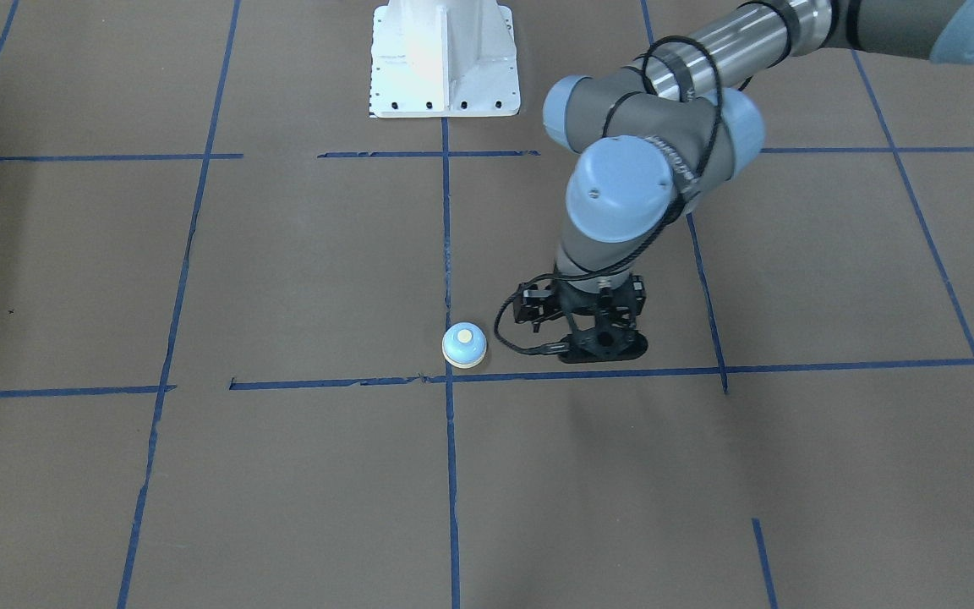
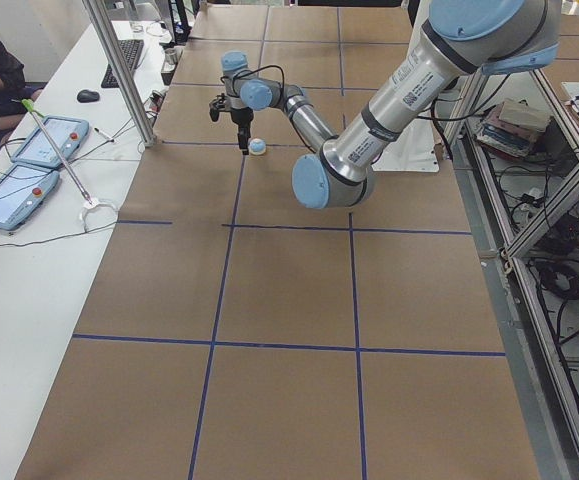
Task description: Place and press bell with both arms
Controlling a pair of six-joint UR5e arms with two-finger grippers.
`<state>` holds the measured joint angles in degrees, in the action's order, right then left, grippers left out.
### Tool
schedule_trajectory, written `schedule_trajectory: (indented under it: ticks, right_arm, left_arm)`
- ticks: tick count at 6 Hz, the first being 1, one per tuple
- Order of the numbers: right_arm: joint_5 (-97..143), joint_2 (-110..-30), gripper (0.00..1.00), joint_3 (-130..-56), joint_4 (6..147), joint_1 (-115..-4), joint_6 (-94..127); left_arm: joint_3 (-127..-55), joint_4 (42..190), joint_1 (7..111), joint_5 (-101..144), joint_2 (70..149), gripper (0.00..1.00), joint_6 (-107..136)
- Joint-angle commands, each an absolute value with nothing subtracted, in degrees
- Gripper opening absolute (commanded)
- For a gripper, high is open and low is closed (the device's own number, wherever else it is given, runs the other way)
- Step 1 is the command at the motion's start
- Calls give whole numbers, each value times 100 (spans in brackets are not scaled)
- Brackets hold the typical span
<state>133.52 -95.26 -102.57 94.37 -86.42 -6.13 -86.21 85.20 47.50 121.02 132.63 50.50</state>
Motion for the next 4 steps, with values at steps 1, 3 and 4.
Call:
schedule_trajectory:
  ticks: [1,3,4]
  right_arm:
    - [13500,-9187,100,-10370,9396,-8221,162]
    - [13491,-8712,100,-10974,9396,-7344,1846]
    - [13439,-8153,100,-11169,9396,-6730,3177]
  left_arm:
    - [-9847,8499,5934,12862,11654,100,3305]
    - [-10046,8490,7096,13034,10525,100,1143]
    - [-10046,8499,7528,13130,10138,100,708]
